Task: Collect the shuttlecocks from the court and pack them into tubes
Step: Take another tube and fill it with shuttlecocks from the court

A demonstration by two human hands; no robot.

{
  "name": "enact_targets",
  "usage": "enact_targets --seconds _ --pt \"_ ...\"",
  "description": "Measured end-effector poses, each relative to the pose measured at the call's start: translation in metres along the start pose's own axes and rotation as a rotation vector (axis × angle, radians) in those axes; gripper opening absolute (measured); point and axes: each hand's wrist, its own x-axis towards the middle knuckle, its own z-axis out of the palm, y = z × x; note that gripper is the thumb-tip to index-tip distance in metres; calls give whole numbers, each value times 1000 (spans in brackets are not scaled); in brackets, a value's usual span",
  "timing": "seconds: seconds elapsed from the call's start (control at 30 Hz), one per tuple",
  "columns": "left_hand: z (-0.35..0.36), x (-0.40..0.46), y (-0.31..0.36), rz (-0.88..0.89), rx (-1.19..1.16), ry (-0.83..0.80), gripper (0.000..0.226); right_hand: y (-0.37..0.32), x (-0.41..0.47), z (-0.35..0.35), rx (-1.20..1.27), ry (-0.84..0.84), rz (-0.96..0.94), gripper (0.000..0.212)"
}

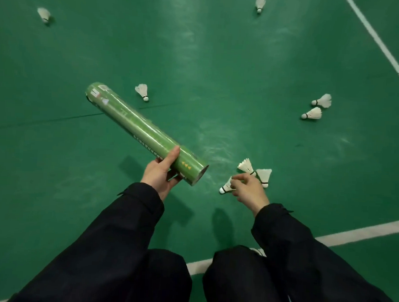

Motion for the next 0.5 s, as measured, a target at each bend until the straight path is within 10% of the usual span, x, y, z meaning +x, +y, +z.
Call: enact_targets --seconds 0.3,0.5 --pt "-38 136 -60 64 -7 -67 66 116 176 60 -494 67 -14 67" --pt "-50 152 -69 72 -115 -1 56 97 162 70 57 173 -147 8"
